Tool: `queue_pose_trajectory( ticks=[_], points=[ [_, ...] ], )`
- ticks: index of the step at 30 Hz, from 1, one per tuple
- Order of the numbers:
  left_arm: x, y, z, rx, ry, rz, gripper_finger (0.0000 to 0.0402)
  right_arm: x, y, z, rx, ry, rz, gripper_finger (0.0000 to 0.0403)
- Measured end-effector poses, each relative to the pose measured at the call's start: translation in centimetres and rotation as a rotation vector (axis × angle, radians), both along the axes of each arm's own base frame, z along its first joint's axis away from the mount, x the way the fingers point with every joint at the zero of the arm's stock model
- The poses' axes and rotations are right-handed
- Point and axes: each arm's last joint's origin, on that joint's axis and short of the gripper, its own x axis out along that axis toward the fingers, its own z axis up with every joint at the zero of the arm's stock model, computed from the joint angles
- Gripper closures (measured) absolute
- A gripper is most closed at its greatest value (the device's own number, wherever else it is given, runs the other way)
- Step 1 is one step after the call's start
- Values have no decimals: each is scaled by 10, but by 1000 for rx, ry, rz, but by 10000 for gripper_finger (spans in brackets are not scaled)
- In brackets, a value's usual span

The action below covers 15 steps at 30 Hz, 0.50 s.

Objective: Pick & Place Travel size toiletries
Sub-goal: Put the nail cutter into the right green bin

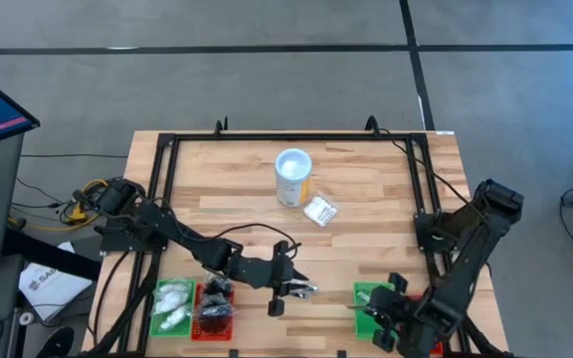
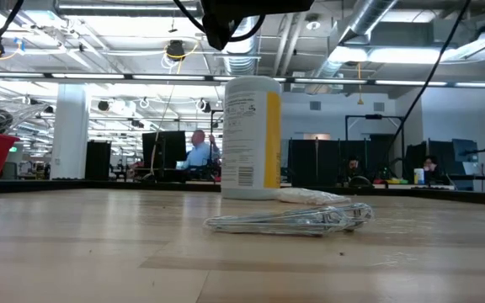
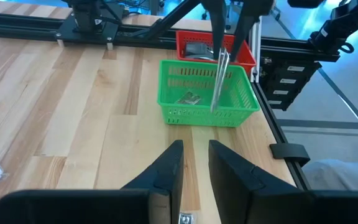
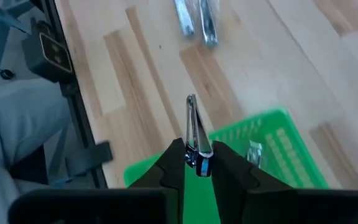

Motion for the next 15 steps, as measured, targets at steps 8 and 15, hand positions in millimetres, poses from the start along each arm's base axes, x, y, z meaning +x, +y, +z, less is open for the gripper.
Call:
queue_pose_trajectory(
  ticks=[8, 15],
  points=[
    [0, 0, 0, 0, 0, 0, 333, -29, 4, -3, 14, 48, -110, 360],
    [0, 0, 0, 0, 0, 1, 333, -40, 4, -3, 15, 64, -151, 360]
  ],
)
